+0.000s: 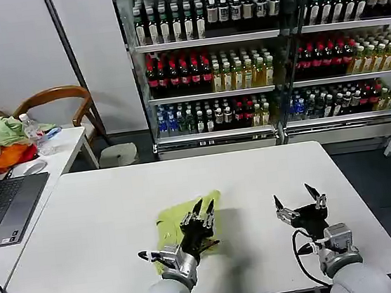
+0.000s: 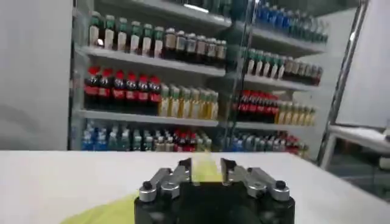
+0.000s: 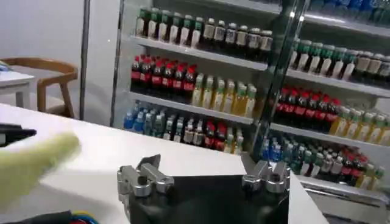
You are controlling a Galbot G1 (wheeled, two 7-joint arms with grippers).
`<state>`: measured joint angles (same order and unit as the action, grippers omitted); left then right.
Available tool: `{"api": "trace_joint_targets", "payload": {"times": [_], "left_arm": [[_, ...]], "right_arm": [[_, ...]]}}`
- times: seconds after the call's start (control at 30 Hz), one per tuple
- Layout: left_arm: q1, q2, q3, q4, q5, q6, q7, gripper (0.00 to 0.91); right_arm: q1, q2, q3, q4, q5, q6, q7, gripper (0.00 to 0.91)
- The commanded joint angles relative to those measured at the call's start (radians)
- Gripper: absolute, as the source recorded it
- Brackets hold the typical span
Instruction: Fold and organize the clothes.
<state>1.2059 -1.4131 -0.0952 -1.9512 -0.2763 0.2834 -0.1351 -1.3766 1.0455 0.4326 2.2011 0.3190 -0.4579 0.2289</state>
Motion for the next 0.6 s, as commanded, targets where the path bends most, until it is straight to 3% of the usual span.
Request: {"api": "trace_joint_targets", "payload": {"times": [0.03,0.2,0.3,0.47,0.6], "left_arm": [[-0.003,0.076,-0.093,-0.120,-0.092,-0.079,0.022,0.907],[0.056,0.198,-0.329,-0.152,-0.096,-0.114,0.075,0.907],[0.075,0.259,-0.460,-0.128,-0.133,-0.120,0.082,0.907],[0.137,0.299,-0.539,-0.105,-0.118,-0.132,0.089,0.907],[0.155,0.300,-0.551,-0.108,-0.110,-0.135,0.089,0.907]], "right_arm": [[0.035,0.002,-0.020,-0.045,0.002,0.006,-0.008,0.907],[0.064,0.018,-0.078,-0.085,0.085,0.012,-0.029,0.907],[0.102,0.056,-0.159,-0.123,0.207,-0.022,-0.048,0.907],[0.168,0.101,-0.237,-0.196,0.364,-0.108,-0.053,0.907],[0.193,0.122,-0.267,-0.255,0.432,-0.121,-0.059,0.907]]}}
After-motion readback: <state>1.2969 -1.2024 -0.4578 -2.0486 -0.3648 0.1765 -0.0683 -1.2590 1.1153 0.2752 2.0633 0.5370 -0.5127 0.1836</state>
